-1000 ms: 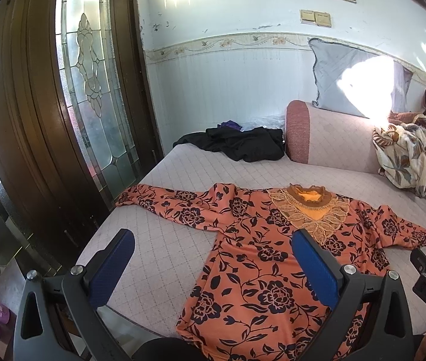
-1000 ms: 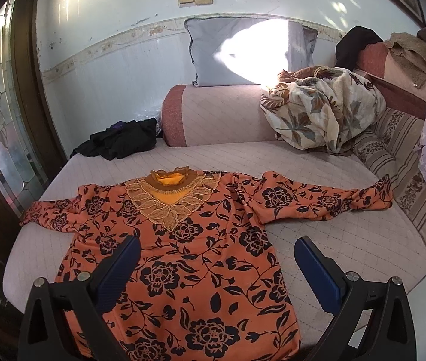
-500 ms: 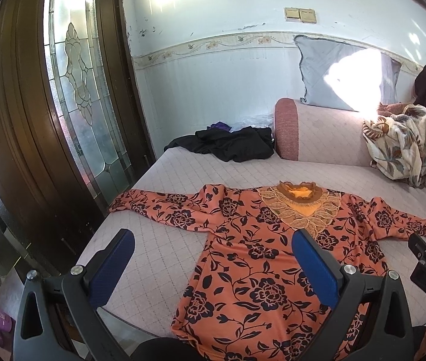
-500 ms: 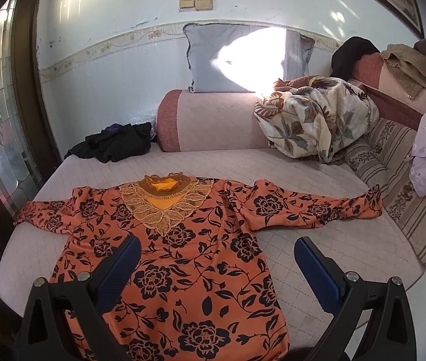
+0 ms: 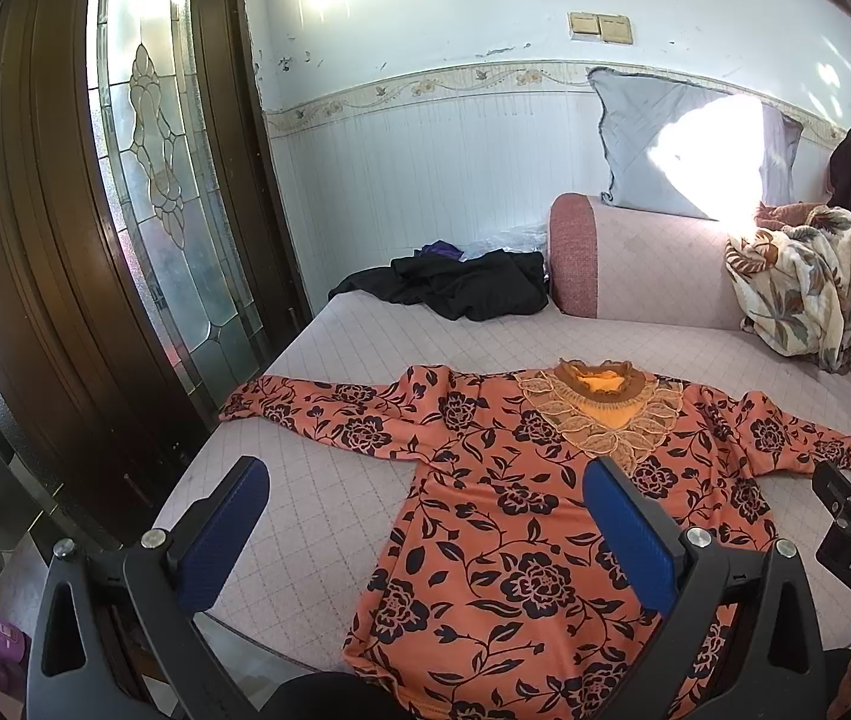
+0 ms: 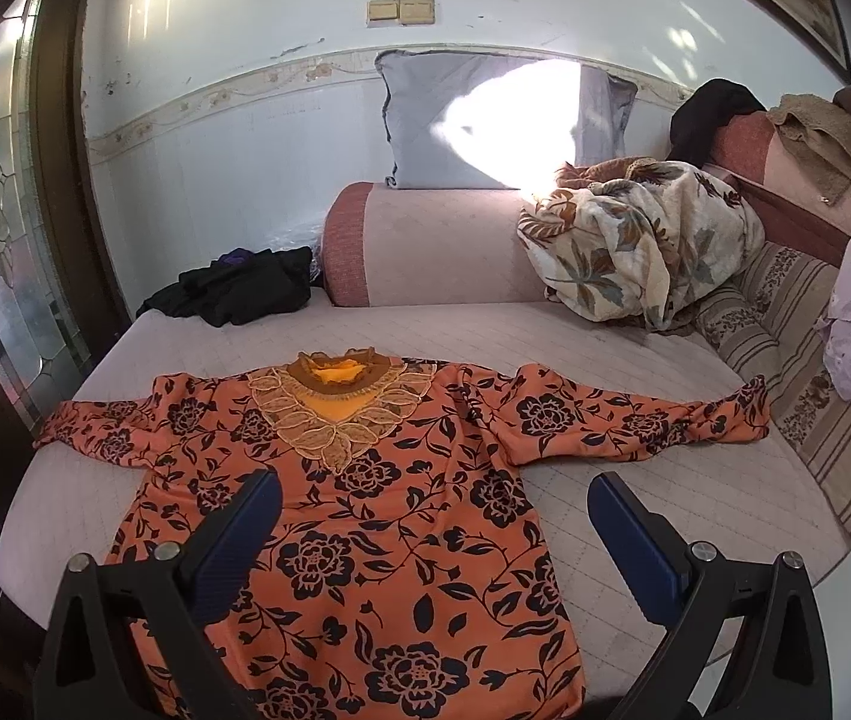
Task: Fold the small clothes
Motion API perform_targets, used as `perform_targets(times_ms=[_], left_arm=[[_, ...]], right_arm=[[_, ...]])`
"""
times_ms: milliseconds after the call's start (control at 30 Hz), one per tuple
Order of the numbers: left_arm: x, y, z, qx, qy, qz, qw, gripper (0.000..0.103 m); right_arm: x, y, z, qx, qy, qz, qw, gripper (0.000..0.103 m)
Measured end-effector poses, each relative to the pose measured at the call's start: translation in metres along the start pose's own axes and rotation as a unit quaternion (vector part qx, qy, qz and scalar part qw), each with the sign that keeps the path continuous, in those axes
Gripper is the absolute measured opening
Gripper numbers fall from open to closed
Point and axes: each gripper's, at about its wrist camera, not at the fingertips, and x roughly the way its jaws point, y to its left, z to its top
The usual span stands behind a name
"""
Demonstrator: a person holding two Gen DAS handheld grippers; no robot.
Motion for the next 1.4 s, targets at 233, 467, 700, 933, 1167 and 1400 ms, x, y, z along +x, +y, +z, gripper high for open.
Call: perform_targets(times_ms=[233,467,700,933,1167,1400], left_arm=[[0.001,-0.001,-0.002,0.004,0.003,-0.001,1.0,0.103],[0.001,-0.003,-0.002,0.005,0.002,-0.002,1.0,0.103],[0.014,-0.007,-0.005,0.003,0.019,-0.018,0.9997,0.103],[0.129,-0.047,-0.043,0.034,0.155,-0.057,0.9857,0.103],[0.209,-0.092,-0.086,0.071,0.225,-0.06,0.9699,0.103],[0.25,-0.125,-0.109,0.127,0.258,-0.067,0.9553,0.103]], right_arm=[[0.001,-0.002,-0.001,0.004,0.001,-0.002,1.0,0.103],[0.002,-0.004,-0.001,0.004,0.001,-0.001,1.0,0.103],[0.006,-0.006,-0.002,0.005,0.008,0.003,1.0,0.103],[0.075,-0.084,-0.015,0.12,0.079,0.069,0.987,0.103],[0.149,-0.27,-0.042,0.378,0.071,0.048,0.922,0.103],[0.208,-0.402,-0.055,0.565,0.032,0.039,0.823,0.102]])
